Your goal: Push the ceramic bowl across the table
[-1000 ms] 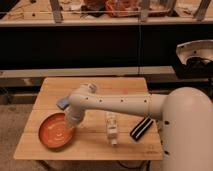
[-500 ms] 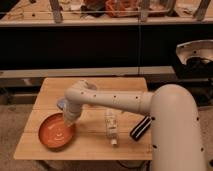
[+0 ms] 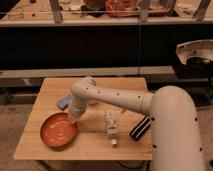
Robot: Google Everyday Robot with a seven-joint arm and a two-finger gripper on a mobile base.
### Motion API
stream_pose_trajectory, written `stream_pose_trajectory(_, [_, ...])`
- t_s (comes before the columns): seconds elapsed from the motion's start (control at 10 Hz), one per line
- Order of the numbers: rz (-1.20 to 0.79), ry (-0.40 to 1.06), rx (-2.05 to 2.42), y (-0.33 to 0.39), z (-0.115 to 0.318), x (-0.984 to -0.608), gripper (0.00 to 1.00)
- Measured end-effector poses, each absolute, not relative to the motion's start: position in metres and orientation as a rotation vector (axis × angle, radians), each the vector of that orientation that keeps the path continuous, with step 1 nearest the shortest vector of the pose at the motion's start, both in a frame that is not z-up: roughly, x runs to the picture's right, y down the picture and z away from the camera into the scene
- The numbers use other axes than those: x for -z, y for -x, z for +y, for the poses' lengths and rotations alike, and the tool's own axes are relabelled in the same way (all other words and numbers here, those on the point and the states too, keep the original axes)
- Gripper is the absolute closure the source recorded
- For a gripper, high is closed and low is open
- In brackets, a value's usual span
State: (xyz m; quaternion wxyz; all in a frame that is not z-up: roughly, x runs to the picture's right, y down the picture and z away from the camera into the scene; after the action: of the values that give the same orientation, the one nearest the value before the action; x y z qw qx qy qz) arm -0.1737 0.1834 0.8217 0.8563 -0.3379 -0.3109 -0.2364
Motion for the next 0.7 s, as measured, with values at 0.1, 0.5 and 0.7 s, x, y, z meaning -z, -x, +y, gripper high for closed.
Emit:
stream_pose_trajectory(0.1, [-0.651,0.716,0.482,0.168,0.182,-0.826,0.99])
stream_pose_trajectory(0.5, [-0.639,0.738,0.442,0.155,0.173,-0.841,0.99])
stream_pose_trajectory(0.7, [-0.624,0.751,0.418,0.135,0.168,-0.848,0.99])
